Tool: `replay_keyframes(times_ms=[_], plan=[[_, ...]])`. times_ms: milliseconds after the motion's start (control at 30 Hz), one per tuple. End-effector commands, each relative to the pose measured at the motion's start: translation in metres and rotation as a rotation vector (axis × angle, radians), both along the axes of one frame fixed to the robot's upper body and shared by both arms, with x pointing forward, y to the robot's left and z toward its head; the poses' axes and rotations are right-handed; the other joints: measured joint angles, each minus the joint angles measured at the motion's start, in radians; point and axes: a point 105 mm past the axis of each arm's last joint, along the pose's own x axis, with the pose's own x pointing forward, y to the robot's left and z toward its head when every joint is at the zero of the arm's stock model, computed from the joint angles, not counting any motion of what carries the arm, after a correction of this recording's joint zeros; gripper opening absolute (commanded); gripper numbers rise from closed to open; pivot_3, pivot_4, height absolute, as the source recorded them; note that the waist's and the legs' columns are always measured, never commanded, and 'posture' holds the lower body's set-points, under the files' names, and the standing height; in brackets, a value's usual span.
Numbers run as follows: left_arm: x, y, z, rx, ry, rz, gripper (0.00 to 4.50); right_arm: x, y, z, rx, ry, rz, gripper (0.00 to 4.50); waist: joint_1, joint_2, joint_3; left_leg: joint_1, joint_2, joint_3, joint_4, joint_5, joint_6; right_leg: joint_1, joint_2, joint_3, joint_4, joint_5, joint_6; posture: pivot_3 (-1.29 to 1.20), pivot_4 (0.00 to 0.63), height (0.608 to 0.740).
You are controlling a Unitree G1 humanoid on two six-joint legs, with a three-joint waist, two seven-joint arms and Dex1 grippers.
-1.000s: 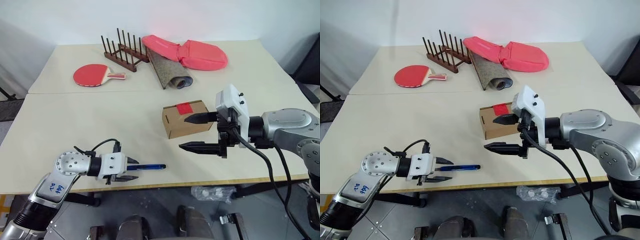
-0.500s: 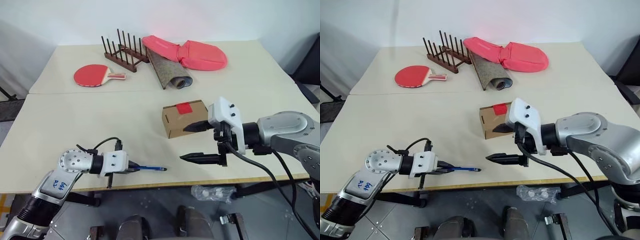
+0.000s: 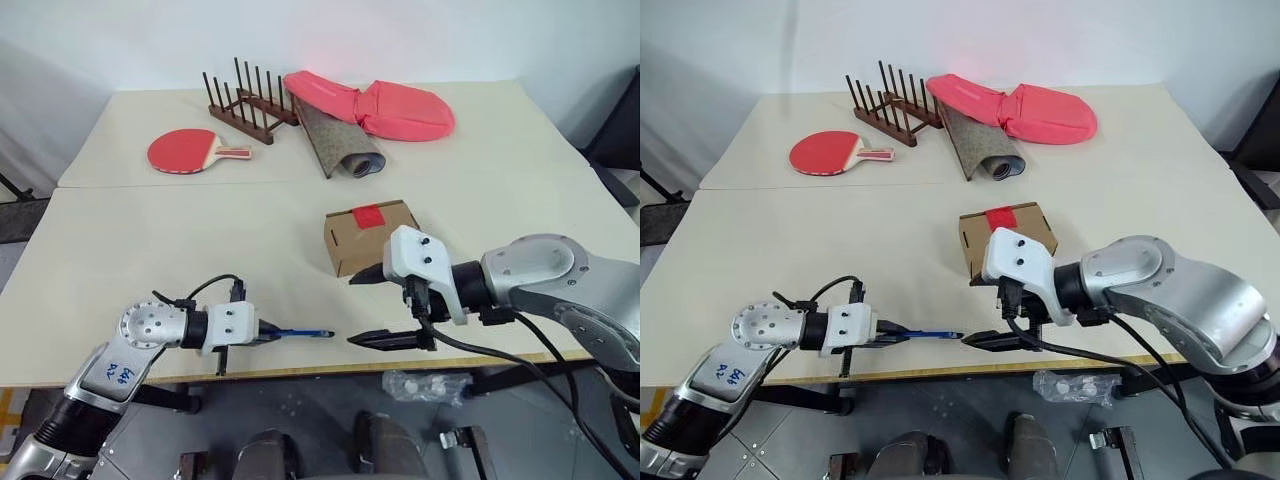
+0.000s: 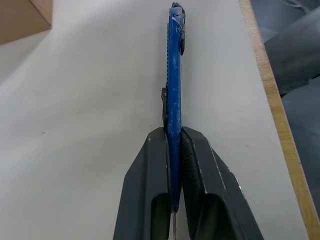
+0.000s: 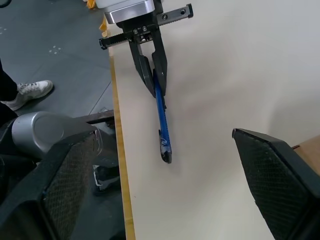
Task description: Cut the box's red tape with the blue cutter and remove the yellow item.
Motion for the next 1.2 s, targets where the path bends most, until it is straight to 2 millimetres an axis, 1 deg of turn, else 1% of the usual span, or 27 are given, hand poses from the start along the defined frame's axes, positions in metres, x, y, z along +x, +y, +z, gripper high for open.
replay_keyframes(times_ms=[33,100,133,200,333,500,567,767,867,1033,1133,1200], plan=[[-0.006,0.012,-0.027,0.092,0.086,0.092,0.42,-0.001,0.001,0.008,0.006,-0.047,0.015,4.50,0.001,0.000,0.000,0.000,0.000,0.000,0.000,0.000,0.000,0.000,0.000,0.000,0.000,0.000,0.000,0.00,0.150,0.740],[-0.011,0.010,-0.030,0.087,0.120,0.101,0.42,0.000,0.000,0.008,0.006,-0.048,0.012,4.50,0.000,0.000,0.000,0.000,0.000,0.000,0.000,0.000,0.000,0.000,0.000,0.000,0.000,0.000,0.000,0.00,0.150,0.740],[-0.014,0.008,-0.031,0.084,0.134,0.104,0.78,0.001,0.000,0.008,0.006,-0.048,0.010,4.50,0.000,0.000,0.000,0.000,0.000,0.000,0.000,0.000,0.000,0.000,0.000,0.000,0.000,0.000,0.000,0.00,0.150,0.740],[-0.017,0.002,-0.029,0.058,0.134,0.113,1.21,0.003,-0.001,0.009,0.005,-0.050,0.009,4.50,-0.001,0.000,0.000,0.000,0.000,0.000,0.000,0.000,0.000,0.000,0.000,0.000,0.000,0.000,0.000,0.00,0.150,0.740],[-0.017,0.002,-0.026,0.049,0.155,0.137,2.38,0.006,-0.002,0.010,0.004,-0.054,0.009,4.50,-0.001,0.000,0.000,0.000,0.000,0.000,-0.001,-0.001,-0.001,0.000,0.001,-0.001,-0.001,0.000,0.000,0.00,0.150,0.740],[-0.012,0.013,-0.019,0.025,0.198,0.186,2.38,0.005,-0.003,0.012,0.012,-0.055,0.018,4.50,-0.002,0.000,0.000,-0.001,0.001,0.001,-0.001,-0.002,-0.002,0.000,0.002,-0.003,-0.003,0.000,-0.001,0.00,0.150,0.740],[-0.013,0.015,-0.017,0.023,0.217,0.185,2.38,0.004,-0.002,0.013,0.018,-0.052,0.022,4.50,-0.002,0.000,0.000,-0.001,0.001,0.001,-0.001,-0.002,-0.003,0.000,0.002,-0.004,-0.004,0.000,-0.001,0.00,0.150,0.740],[-0.025,0.016,-0.010,-0.009,0.329,0.169,2.38,0.003,-0.003,0.013,0.023,-0.044,0.024,4.50,-0.018,0.000,0.000,-0.001,0.002,0.001,-0.002,-0.003,-0.005,-0.001,0.005,-0.005,-0.003,-0.002,-0.003,0.00,0.150,0.740],[-0.028,0.021,-0.013,0.010,0.354,0.173,2.38,0.004,-0.003,0.014,0.024,-0.043,0.022,4.50,-0.026,0.000,0.000,-0.001,0.002,0.002,-0.003,-0.004,-0.005,-0.001,0.005,-0.006,-0.003,-0.002,-0.003,0.00,0.150,0.740],[-0.022,0.026,-0.020,0.023,0.355,0.180,2.38,0.003,-0.002,0.014,0.028,-0.040,0.029,4.50,-0.026,0.000,0.000,0.000,0.001,0.003,-0.004,-0.004,-0.006,-0.001,0.006,-0.006,-0.003,-0.002,-0.004,0.00,0.150,0.740],[-0.025,0.028,-0.025,0.050,0.367,0.132,2.38,0.001,-0.001,0.014,0.027,-0.037,0.044,4.50,-0.026,0.000,0.000,0.001,0.001,0.004,-0.004,-0.004,-0.006,-0.001,0.006,-0.005,-0.004,-0.002,-0.004,0.00,0.150,0.740],[-0.025,0.029,-0.028,0.056,0.368,0.114,2.00,-0.001,0.001,0.013,0.023,-0.035,0.058,4.50,-0.026,0.000,0.000,0.001,0.001,0.004,-0.004,-0.004,-0.006,-0.001,0.006,-0.005,-0.004,-0.002,-0.004,0.00,0.150,0.740]])
